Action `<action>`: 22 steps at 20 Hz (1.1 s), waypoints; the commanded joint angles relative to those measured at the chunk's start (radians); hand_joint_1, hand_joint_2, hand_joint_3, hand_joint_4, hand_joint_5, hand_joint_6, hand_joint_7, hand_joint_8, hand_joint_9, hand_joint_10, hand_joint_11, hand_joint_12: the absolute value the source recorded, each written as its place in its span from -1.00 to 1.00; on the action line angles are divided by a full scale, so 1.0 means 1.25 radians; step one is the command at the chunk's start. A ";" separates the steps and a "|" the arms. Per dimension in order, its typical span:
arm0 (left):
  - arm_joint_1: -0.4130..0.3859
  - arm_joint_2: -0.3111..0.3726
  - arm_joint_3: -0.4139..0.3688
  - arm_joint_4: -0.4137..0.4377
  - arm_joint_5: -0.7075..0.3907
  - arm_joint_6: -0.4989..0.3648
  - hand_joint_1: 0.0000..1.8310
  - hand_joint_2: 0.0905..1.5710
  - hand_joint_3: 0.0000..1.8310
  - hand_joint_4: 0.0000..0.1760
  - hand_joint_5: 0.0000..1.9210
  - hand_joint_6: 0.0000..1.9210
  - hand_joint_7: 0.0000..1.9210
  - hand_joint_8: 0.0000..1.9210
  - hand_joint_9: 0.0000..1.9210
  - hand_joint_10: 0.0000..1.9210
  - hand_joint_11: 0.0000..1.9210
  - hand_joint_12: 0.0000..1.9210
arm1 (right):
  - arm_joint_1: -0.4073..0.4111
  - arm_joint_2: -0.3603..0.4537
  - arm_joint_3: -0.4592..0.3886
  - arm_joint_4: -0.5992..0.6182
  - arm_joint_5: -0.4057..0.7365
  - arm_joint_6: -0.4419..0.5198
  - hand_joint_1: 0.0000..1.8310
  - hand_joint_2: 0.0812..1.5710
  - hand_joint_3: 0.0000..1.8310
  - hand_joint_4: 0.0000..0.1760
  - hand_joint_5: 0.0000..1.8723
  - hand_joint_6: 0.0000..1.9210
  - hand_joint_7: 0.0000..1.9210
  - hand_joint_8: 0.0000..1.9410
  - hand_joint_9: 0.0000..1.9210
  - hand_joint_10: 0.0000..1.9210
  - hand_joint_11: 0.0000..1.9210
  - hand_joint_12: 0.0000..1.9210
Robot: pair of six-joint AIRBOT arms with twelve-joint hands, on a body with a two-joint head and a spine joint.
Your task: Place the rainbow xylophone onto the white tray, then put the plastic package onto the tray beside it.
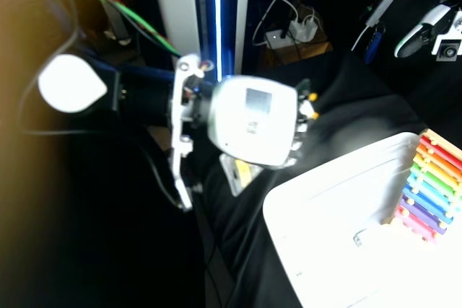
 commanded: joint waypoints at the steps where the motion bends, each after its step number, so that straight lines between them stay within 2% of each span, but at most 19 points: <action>1: -0.006 -0.004 0.002 -0.016 -0.096 0.002 -0.21 -0.17 -1.00 0.01 -1.00 -1.00 -0.93 -1.00 -0.89 -0.99 -0.94 -0.95 | 0.028 -0.005 0.006 0.050 0.045 0.002 0.92 0.26 -1.00 1.00 0.02 1.00 0.17 1.00 0.37 1.00 0.50 1.00; 3: -0.006 -0.007 0.003 -0.016 -0.097 0.002 -0.19 -0.14 -0.99 -0.08 -1.00 -1.00 -0.96 -1.00 -0.91 -1.00 -0.97 -0.96 | 0.060 -0.019 0.021 0.029 0.021 0.002 0.89 0.26 -1.00 1.00 -0.04 1.00 0.13 1.00 0.34 1.00 0.45 1.00; 5: -0.006 -0.011 0.005 -0.016 -0.096 0.002 -0.13 -0.11 -0.99 -0.14 -1.00 -1.00 -1.00 -1.00 -0.93 -1.00 -1.00 -0.99 | 0.077 -0.033 0.040 0.024 0.007 0.003 0.89 0.28 -0.99 1.00 0.11 1.00 0.29 1.00 0.45 1.00 0.52 1.00; 7: -0.006 -0.013 0.006 -0.016 -0.095 0.002 -0.11 -0.11 -1.00 -0.15 -1.00 -1.00 -1.00 -1.00 -0.92 -0.99 -0.97 -0.99 | 0.093 -0.065 0.076 0.019 -0.009 0.003 0.92 0.26 -1.00 1.00 0.17 1.00 0.35 1.00 0.53 1.00 0.60 1.00; 8: -0.006 -0.013 0.006 -0.016 -0.095 0.002 -0.12 -0.12 -1.00 -0.21 -1.00 -1.00 -1.00 -1.00 -0.93 -1.00 -0.99 -0.99 | 0.097 -0.080 0.090 0.019 -0.013 0.003 0.93 0.28 -0.99 0.99 0.18 1.00 0.35 1.00 0.53 1.00 0.61 1.00; 9: -0.006 -0.013 0.006 -0.016 -0.095 0.002 -0.13 -0.14 -1.00 -0.38 -1.00 -1.00 -0.99 -1.00 -0.93 -1.00 -0.97 -0.98 | 0.100 -0.098 0.106 0.020 -0.020 0.003 0.93 0.28 -0.99 0.98 0.22 1.00 0.39 1.00 0.57 1.00 0.65 1.00; 11: -0.006 -0.013 0.007 -0.016 -0.096 0.002 -0.12 -0.15 -1.00 -0.42 -1.00 -1.00 -0.98 -0.99 -0.94 -1.00 -0.96 -0.98 | 0.101 -0.120 0.124 0.020 -0.027 0.004 0.94 0.31 -0.98 0.99 0.21 1.00 0.39 1.00 0.59 1.00 0.67 1.00; 12: -0.006 -0.013 0.007 -0.016 -0.096 0.002 -0.13 -0.17 -1.00 -0.26 -1.00 -1.00 -0.97 -0.99 -0.94 -1.00 -0.96 -0.98 | 0.101 -0.134 0.136 0.020 -0.034 0.004 0.95 0.30 -0.98 1.00 0.24 1.00 0.41 1.00 0.61 1.00 0.68 1.00; 13: -0.006 -0.012 0.007 -0.016 -0.096 0.002 -0.12 -0.17 -1.00 -0.18 -1.00 -1.00 -0.97 -0.99 -0.94 -1.00 -0.96 -0.98 | 0.101 -0.147 0.148 0.020 -0.042 0.004 0.97 0.30 -0.98 1.00 0.26 1.00 0.44 1.00 0.63 1.00 0.68 1.00; 14: -0.006 -0.012 0.007 -0.015 -0.096 0.002 -0.13 -0.17 -1.00 -0.28 -1.00 -1.00 -0.97 -0.99 -0.94 -1.00 -0.96 -0.98 | 0.101 -0.155 0.157 0.020 -0.047 0.006 0.98 0.30 -0.98 0.94 0.16 1.00 0.36 1.00 0.57 1.00 0.65 1.00; 17: -0.006 -0.012 0.007 -0.015 -0.098 0.002 -0.11 -0.18 -1.00 -0.14 -1.00 -1.00 -0.95 -0.99 -0.94 -1.00 -0.97 -0.97 | 0.101 -0.204 0.205 0.020 -0.057 0.028 0.90 0.26 -1.00 0.95 0.15 1.00 0.31 1.00 0.47 1.00 0.55 1.00; 18: -0.006 -0.012 0.007 -0.014 -0.099 0.002 -0.12 -0.19 -1.00 -0.03 -1.00 -1.00 -0.94 -0.99 -0.93 -0.99 -0.95 -0.96 | 0.101 -0.216 0.215 0.020 -0.058 0.031 0.89 0.26 -1.00 0.93 0.14 1.00 0.31 1.00 0.48 1.00 0.55 1.00; 19: -0.006 -0.012 0.007 -0.014 -0.099 0.002 -0.10 -0.20 -1.00 -0.05 -1.00 -1.00 -0.95 -0.99 -0.93 -1.00 -0.94 -0.95 | 0.101 -0.236 0.232 0.020 -0.059 0.036 0.92 0.25 -1.00 0.84 0.10 1.00 0.26 1.00 0.46 1.00 0.55 1.00; 20: -0.006 -0.012 0.007 -0.013 -0.099 0.002 -0.10 -0.23 -1.00 -0.03 -1.00 -1.00 -0.95 -1.00 -0.93 -1.00 -0.99 -0.81 | 0.101 -0.249 0.243 0.020 -0.060 0.038 0.93 0.27 -1.00 0.75 0.09 1.00 0.24 1.00 0.44 1.00 0.54 1.00; 21: -0.006 -0.012 0.007 -0.012 -0.099 0.002 -0.10 -0.23 -1.00 -0.11 -1.00 -1.00 -0.94 -1.00 -0.93 -1.00 -1.00 -0.76 | 0.101 -0.258 0.253 0.020 -0.065 0.039 0.92 0.28 -1.00 0.02 0.05 1.00 0.19 1.00 0.39 1.00 0.51 1.00; 22: -0.006 -0.011 0.007 -0.012 -0.099 0.002 -0.10 -0.23 -1.00 -0.08 -1.00 -1.00 -0.93 -0.99 -0.92 -1.00 -1.00 -0.75 | 0.101 -0.268 0.262 0.020 -0.069 0.039 0.91 0.27 -1.00 -0.47 0.00 1.00 0.17 1.00 0.37 1.00 0.51 1.00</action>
